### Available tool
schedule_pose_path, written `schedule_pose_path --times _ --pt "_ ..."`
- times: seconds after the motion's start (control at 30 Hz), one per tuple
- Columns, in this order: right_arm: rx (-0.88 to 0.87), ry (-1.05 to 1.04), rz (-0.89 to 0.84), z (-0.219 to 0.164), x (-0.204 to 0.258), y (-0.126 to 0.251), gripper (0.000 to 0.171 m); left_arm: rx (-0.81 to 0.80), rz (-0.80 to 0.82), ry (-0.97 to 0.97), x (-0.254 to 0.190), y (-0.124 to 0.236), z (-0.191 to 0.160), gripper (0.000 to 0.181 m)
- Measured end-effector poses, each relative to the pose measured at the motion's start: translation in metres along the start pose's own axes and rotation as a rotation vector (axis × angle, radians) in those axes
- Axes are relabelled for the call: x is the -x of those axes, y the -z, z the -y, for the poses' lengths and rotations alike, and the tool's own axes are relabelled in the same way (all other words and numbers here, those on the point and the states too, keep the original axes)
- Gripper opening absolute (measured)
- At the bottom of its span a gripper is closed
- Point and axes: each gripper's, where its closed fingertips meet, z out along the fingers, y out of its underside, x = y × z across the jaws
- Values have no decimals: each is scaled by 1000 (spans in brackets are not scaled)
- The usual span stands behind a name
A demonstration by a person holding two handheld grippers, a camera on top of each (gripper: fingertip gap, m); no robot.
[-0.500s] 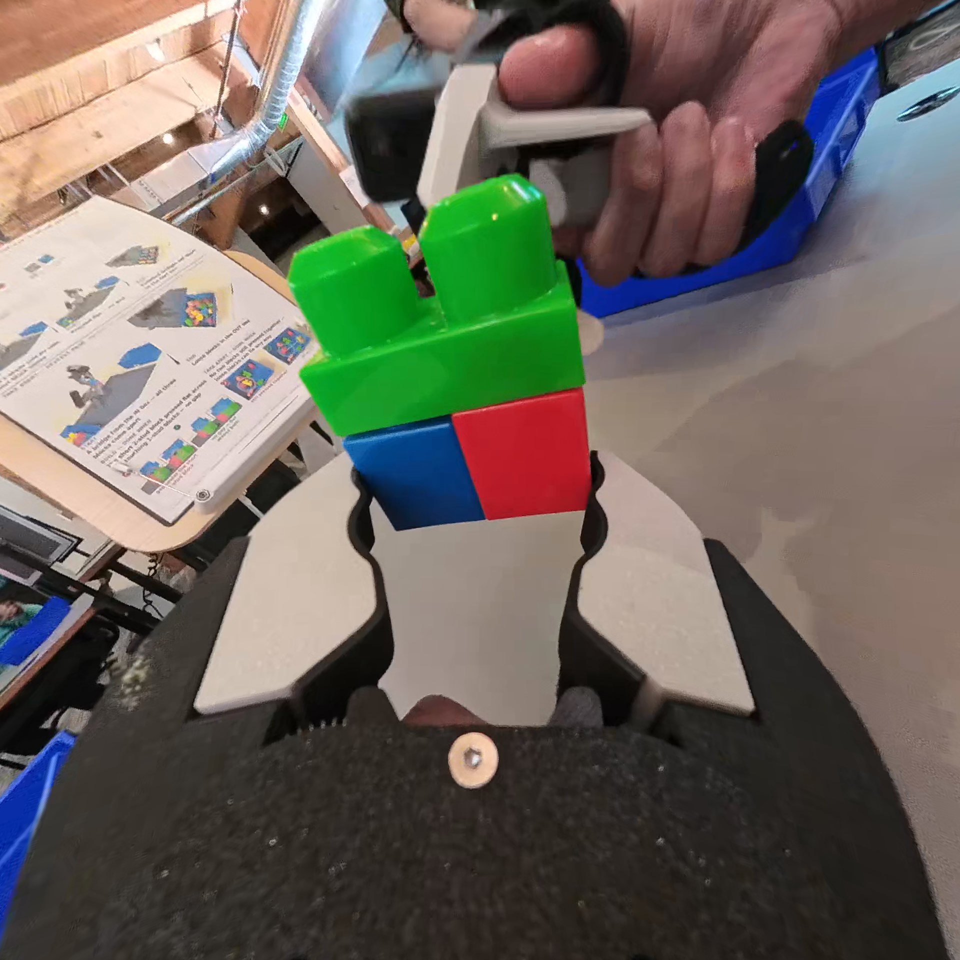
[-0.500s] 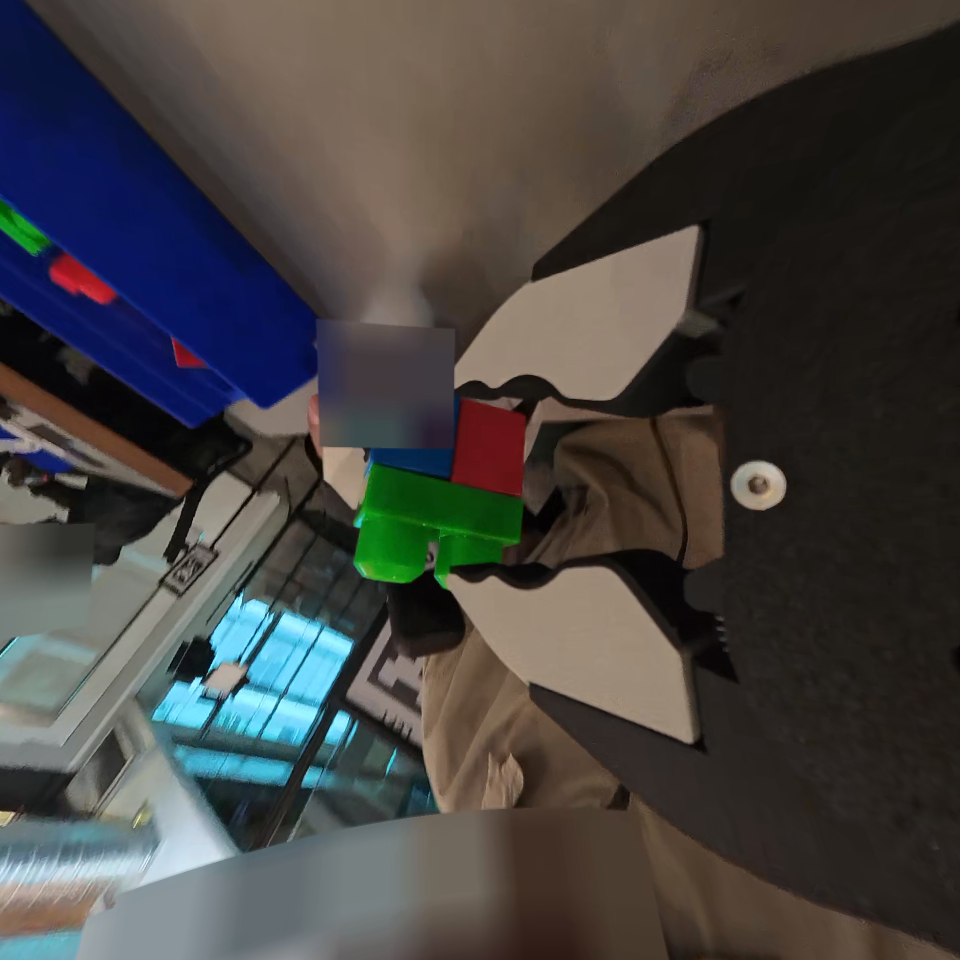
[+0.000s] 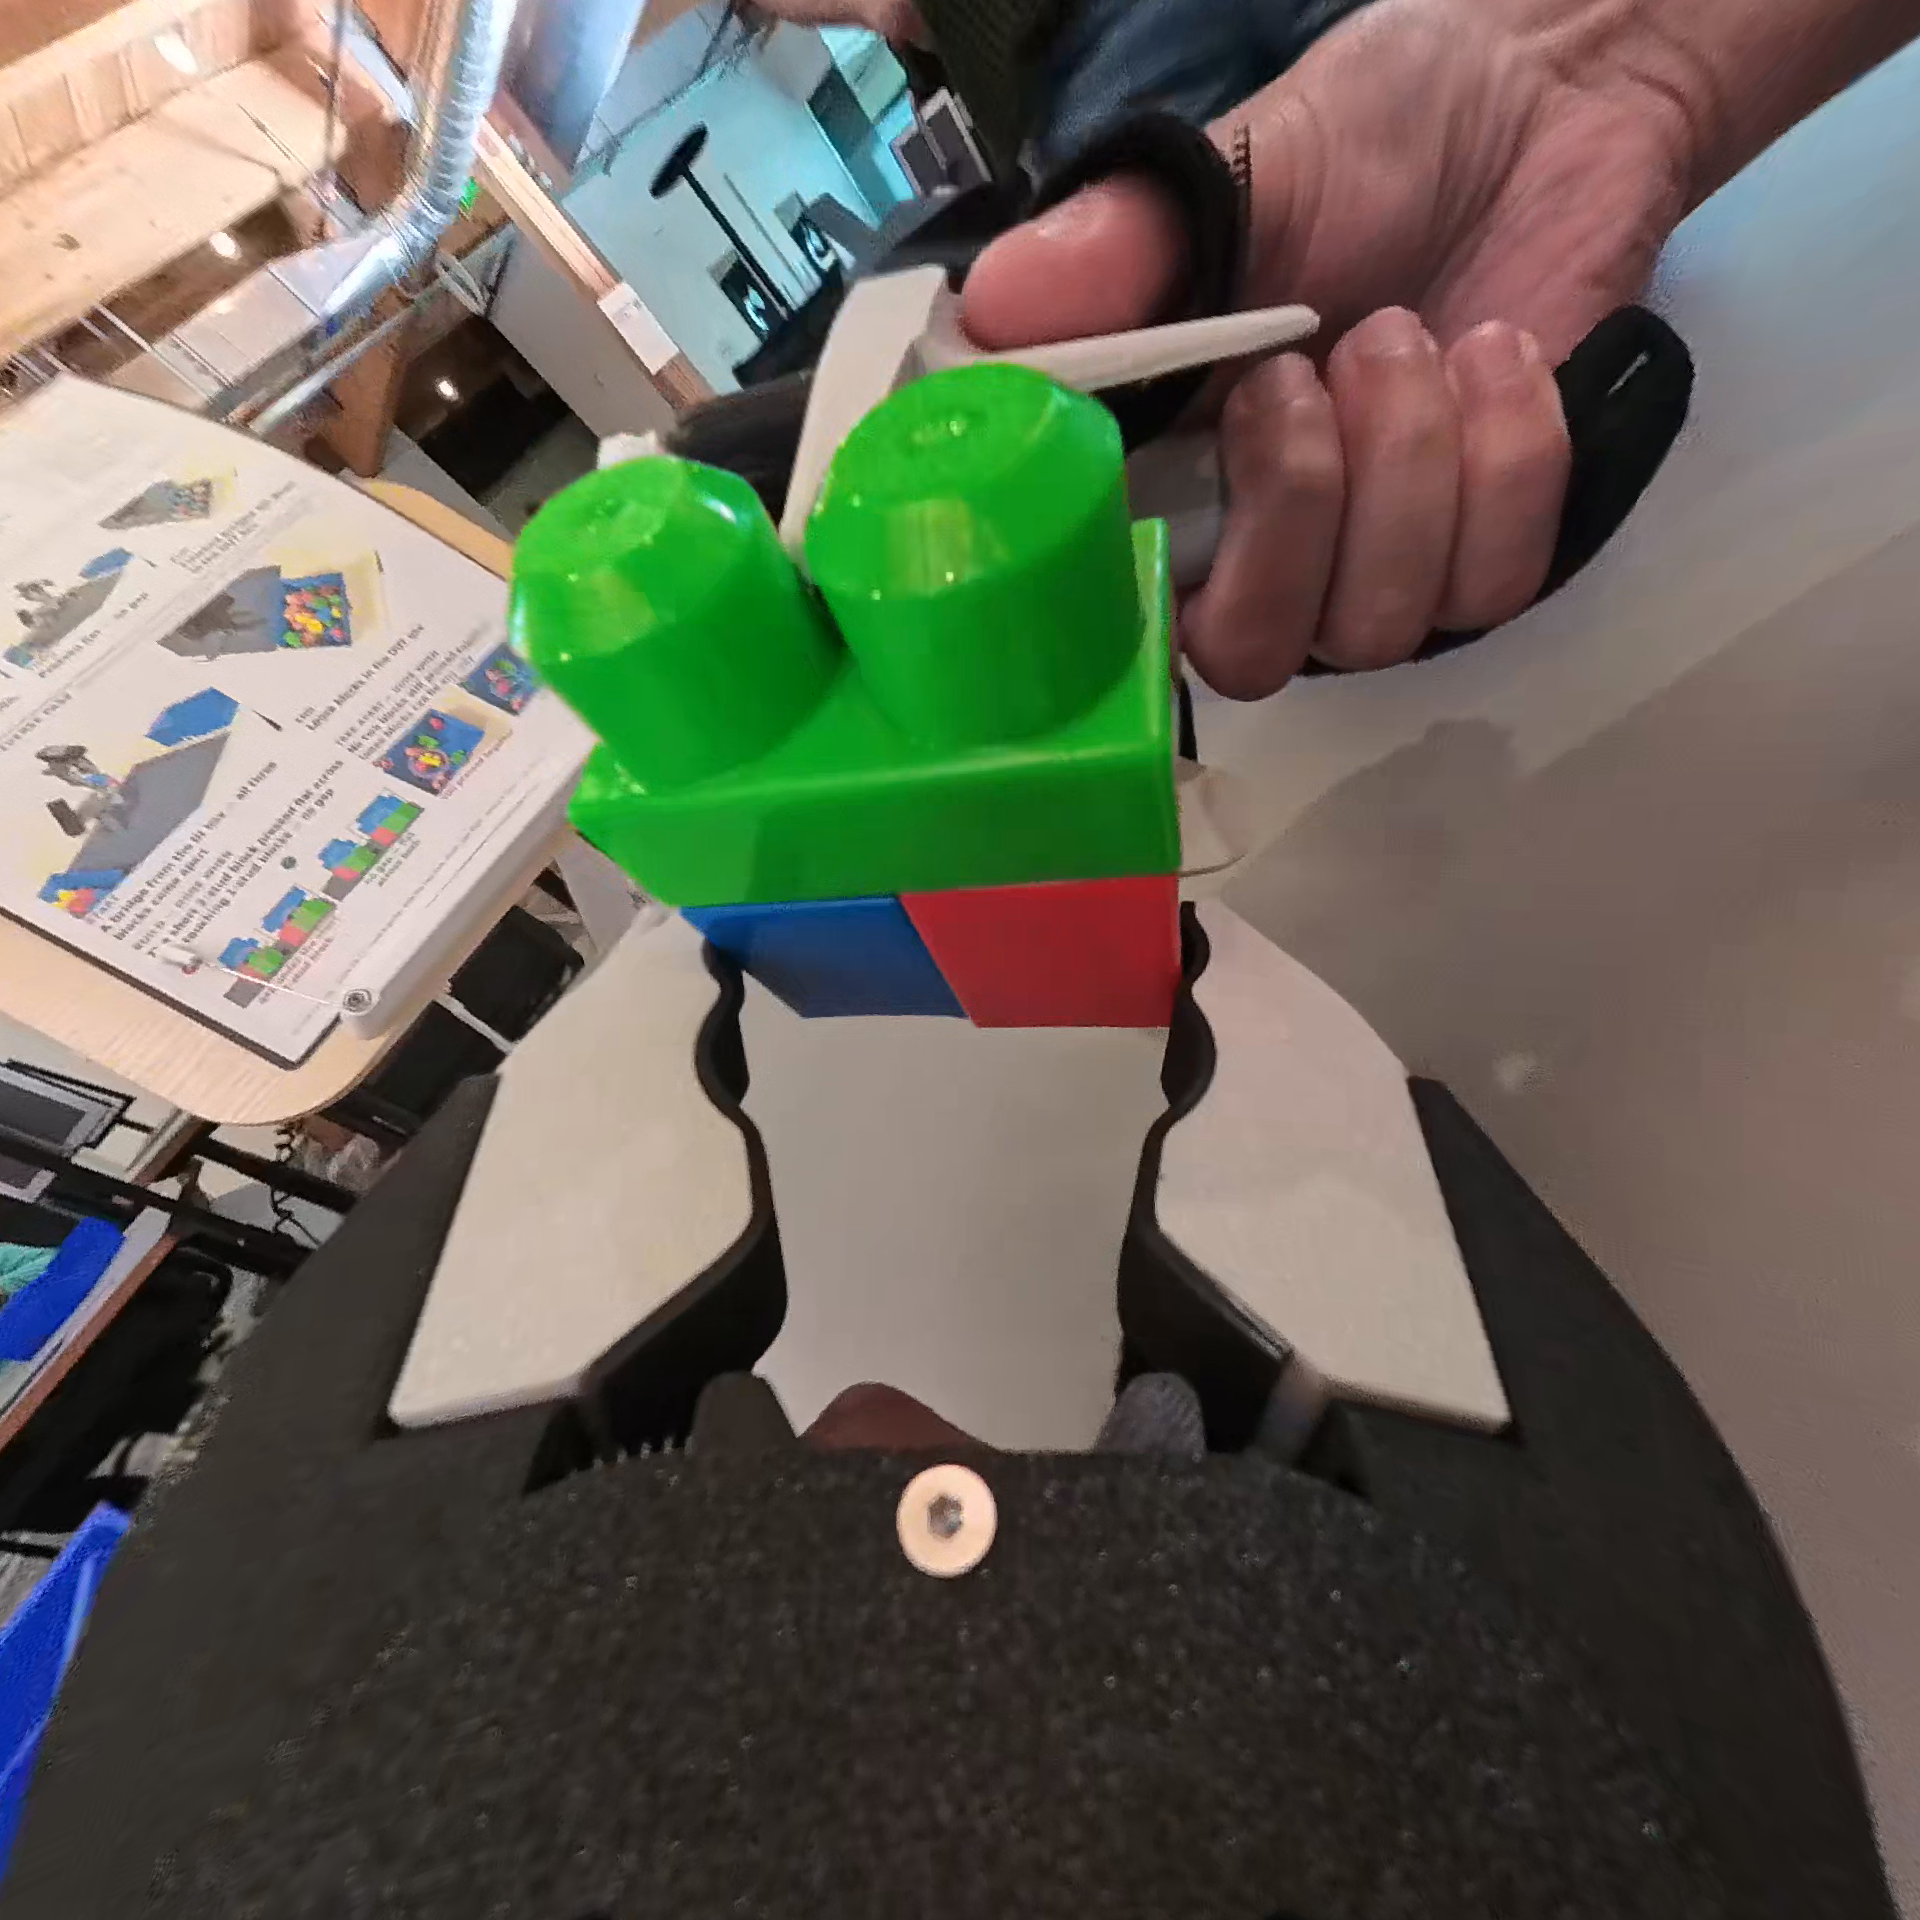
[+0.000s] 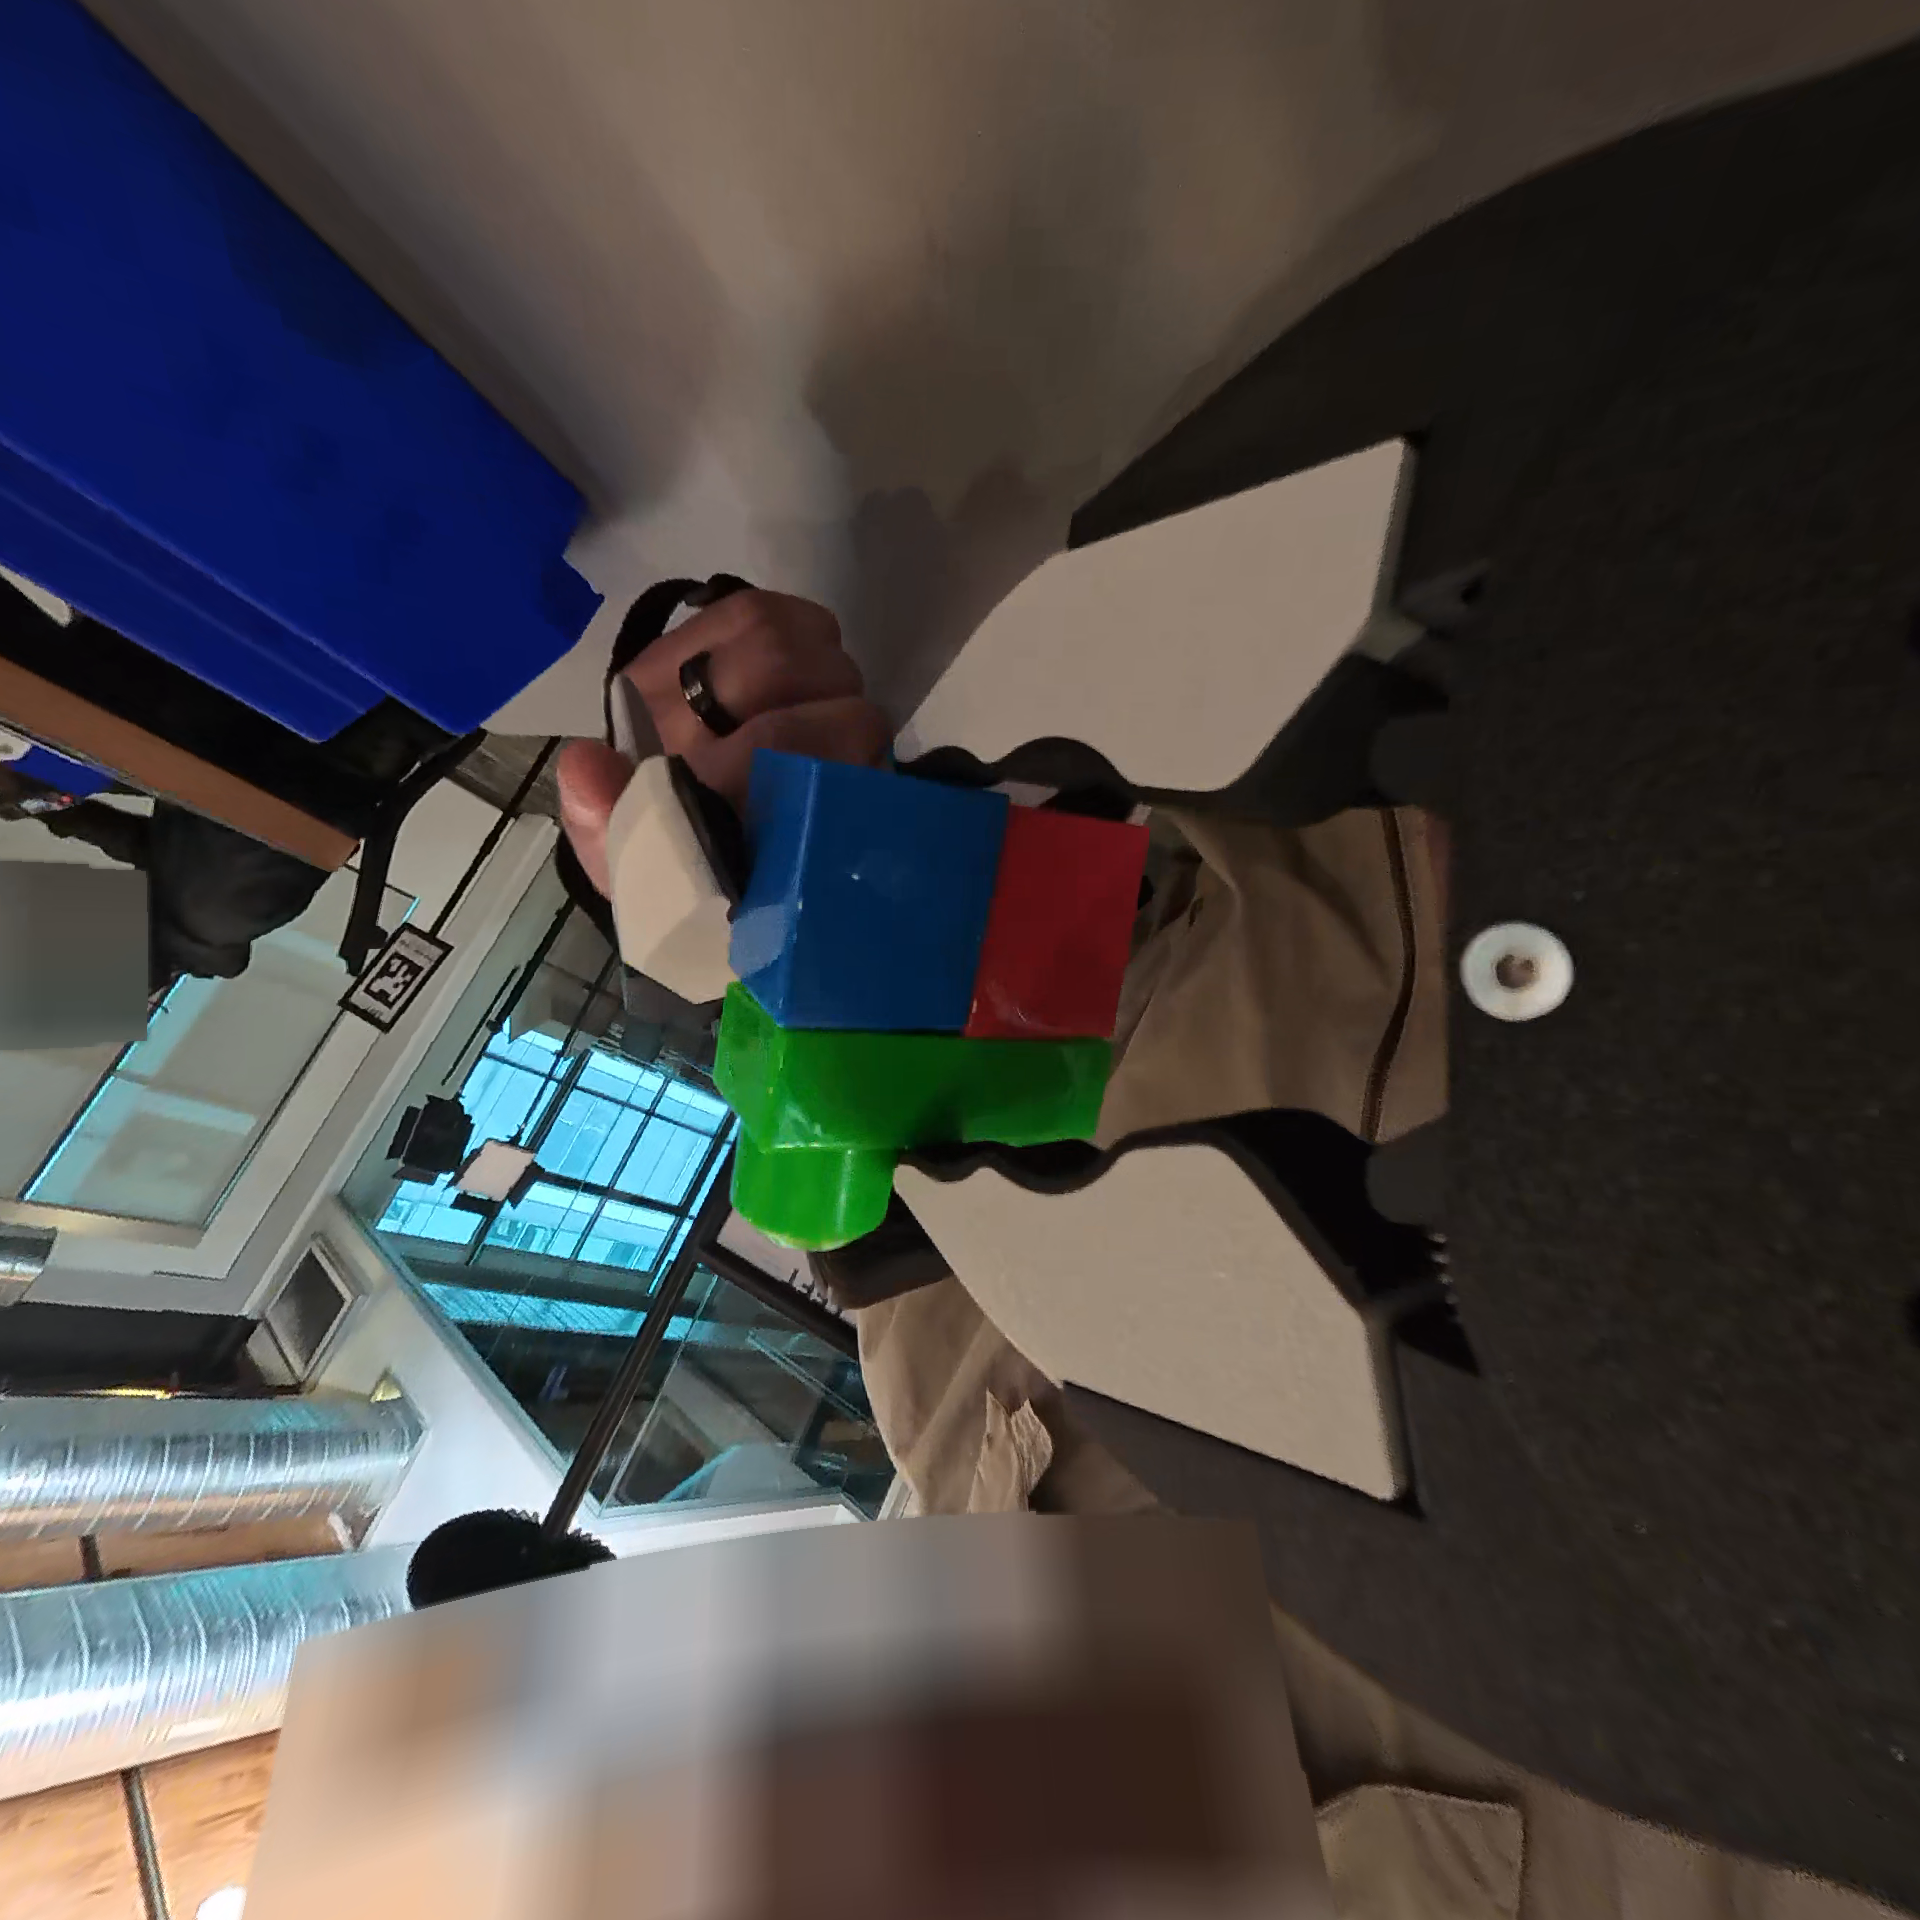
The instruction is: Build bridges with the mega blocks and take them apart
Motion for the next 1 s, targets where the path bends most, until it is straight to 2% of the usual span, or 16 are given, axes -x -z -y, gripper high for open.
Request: schedule_pose_path --times 0.5,1.0 --pt "-19 -16 -4 0 -18 6 64 86 -31 14 -5 -8 -20 79" --pt "-8 -19 65 -1 -11 7 63 27 -23 19 -7 -5 -12 80"
